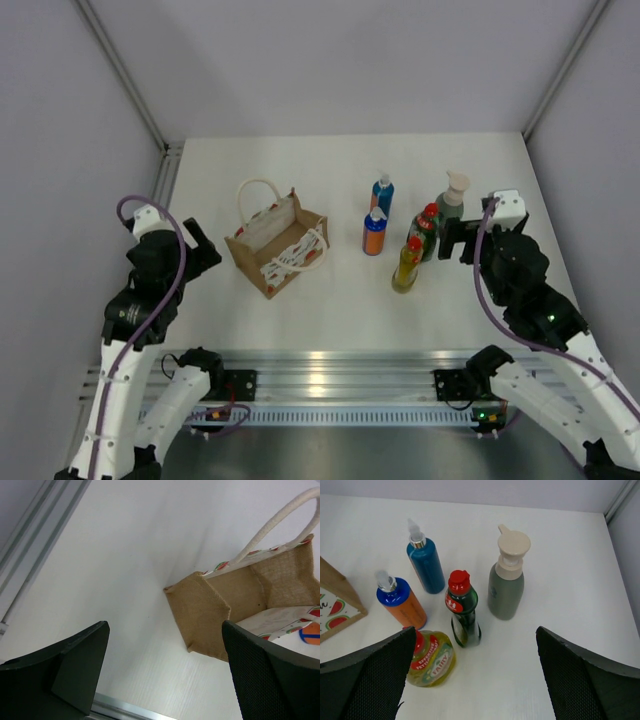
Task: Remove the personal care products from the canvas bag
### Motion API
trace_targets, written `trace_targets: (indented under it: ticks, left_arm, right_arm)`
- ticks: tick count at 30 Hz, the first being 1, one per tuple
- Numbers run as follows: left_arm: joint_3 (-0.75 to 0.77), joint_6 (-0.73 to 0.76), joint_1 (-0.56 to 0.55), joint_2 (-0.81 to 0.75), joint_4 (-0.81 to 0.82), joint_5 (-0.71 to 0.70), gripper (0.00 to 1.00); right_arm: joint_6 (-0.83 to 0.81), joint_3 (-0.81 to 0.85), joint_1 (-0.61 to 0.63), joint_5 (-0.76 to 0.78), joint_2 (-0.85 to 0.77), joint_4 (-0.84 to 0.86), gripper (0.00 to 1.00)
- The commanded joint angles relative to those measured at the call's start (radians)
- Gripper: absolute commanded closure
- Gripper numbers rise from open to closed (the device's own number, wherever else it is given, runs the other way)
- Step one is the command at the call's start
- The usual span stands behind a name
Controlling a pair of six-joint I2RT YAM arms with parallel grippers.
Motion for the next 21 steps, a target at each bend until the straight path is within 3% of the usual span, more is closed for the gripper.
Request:
trace_targets:
  ticks: [1, 5, 11, 21]
  left_arm:
    - [0.077, 0.034, 0.005, 0.055, -0.079, -0.059, 0.02]
    - [0.140, 0.080, 0.003, 0.066, -0.119, -0.087, 0.02]
    - [0.197, 0.173, 0.002, 0.003, -0.121, -0.003, 0.02]
    - [0.140, 0.189, -0.005, -0.155, -0.122, -0.005, 0.02]
  right_arm:
    - [0.017, 0.097, -0.013, 0.068, -0.049, -0.211, 0.01]
    - [0.003, 0.126, -0.011, 0.104, -0.121, -0.286, 0.00]
    - [0.000, 0.185, -0.013, 0.154, -0.198, -0.424, 0.00]
    - [0.032, 0.263, -0.013, 0.171, -0.282, -0.569, 0.00]
